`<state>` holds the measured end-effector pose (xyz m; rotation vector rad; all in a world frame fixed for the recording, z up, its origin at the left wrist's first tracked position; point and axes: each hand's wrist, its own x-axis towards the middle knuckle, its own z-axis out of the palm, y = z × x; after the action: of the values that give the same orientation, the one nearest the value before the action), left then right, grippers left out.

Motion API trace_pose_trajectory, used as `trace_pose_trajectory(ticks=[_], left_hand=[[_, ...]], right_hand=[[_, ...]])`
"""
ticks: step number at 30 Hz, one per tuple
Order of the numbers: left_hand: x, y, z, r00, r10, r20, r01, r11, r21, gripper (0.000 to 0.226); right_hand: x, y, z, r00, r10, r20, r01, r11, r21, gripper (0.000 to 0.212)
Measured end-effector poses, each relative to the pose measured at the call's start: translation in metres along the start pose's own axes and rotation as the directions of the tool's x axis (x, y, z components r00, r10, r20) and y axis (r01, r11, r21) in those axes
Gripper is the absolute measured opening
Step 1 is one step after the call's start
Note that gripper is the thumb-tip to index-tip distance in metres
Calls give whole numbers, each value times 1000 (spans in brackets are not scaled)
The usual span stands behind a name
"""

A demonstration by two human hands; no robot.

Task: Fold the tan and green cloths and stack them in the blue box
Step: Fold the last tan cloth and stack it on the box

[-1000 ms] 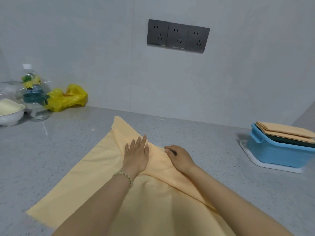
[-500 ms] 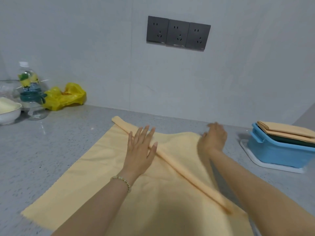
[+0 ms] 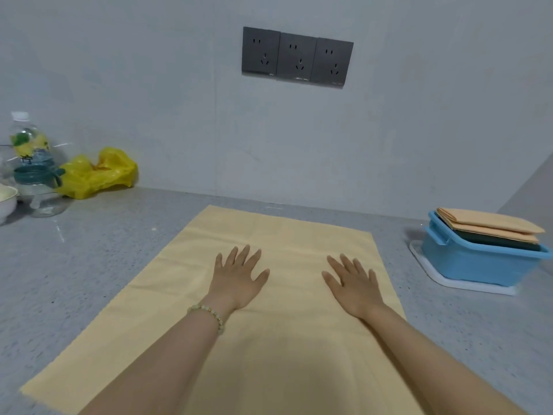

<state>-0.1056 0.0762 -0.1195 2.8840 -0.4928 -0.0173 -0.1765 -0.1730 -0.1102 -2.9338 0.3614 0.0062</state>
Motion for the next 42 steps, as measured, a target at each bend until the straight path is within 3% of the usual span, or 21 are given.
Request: trace_pose_trajectory(ticks=[10,13,15,19,23,33,38,42], left_hand=[[-11,52,2,999,12,51,-11,1000,-14,67],[-25,59,-10,995,101,-6,-101,989,-105,65],[-46,59,-18,973,232,-4,-231,963,-140,67],[-110,47,-20,861,489,138,-478,872,-102,81],[-161,27,-15,768,568,296,-568,817,-97,88],[-193,28,-13,747,578,330,-614,789,8,108],[-203,31,-18,720,613,325,-653,757,18,83],[-203,32,-38,719,602,347,-612,786,-95,52]], right_hand=[[-11,48,-26,1000,8,15,-8,999,43,52],[-48,35,-38,992,-125,-33,129,976,175,53],[-87,24,-41,965,-258,-34,259,936,237,54],[-161,13,-33,864,-500,60,490,862,126,59],[-202,8,-22,797,-574,189,578,815,39,70],[-232,10,-7,772,-610,180,626,778,-45,80],[-241,13,-15,771,-607,194,617,787,10,57],[-238,18,-32,798,-555,235,538,831,137,45]])
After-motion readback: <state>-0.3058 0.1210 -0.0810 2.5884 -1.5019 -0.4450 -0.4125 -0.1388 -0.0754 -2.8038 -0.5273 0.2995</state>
